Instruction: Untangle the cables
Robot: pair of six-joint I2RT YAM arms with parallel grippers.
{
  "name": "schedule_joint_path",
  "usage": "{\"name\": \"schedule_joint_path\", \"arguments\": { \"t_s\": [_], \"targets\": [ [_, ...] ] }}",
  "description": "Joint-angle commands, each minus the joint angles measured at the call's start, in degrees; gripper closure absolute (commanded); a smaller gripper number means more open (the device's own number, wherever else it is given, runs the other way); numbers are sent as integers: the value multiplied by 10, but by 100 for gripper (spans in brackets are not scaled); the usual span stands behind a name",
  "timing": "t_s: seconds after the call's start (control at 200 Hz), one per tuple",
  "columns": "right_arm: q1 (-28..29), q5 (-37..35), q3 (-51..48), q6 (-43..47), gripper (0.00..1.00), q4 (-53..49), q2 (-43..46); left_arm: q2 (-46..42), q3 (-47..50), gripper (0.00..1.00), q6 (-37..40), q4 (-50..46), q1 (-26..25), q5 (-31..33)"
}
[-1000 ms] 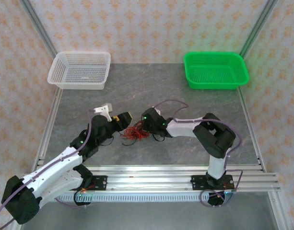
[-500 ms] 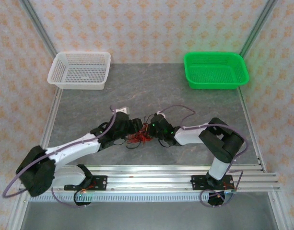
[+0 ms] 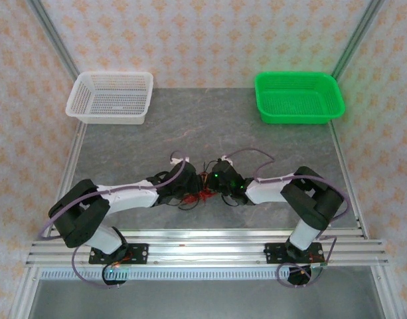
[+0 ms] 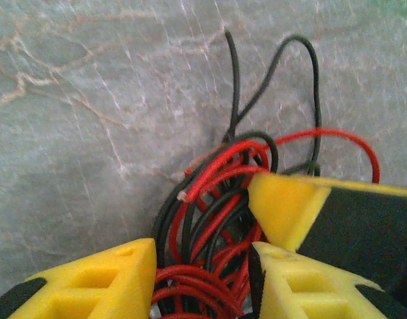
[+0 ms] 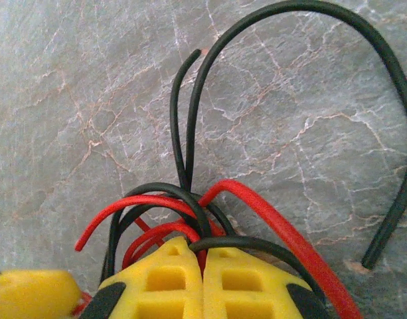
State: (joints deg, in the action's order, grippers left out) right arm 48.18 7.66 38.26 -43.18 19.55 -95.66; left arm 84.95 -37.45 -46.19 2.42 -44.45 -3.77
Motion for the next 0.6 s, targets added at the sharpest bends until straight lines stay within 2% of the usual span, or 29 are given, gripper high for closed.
{"name": "schedule_joint_path", "arguments": {
  "t_s": [0.0,0.365,0.596],
  "targets": [
    [-4,-19,5,-47,100,18,3,-1,28,59,15,-14,-10,22],
    [-9,-56,-14,-129,100,45,19,-40,117,57,-5,-9,-17,35],
    [-23,-114,-65,-197,100,48,75,-1,127,58,-16,2,-17,67]
  ]
}}
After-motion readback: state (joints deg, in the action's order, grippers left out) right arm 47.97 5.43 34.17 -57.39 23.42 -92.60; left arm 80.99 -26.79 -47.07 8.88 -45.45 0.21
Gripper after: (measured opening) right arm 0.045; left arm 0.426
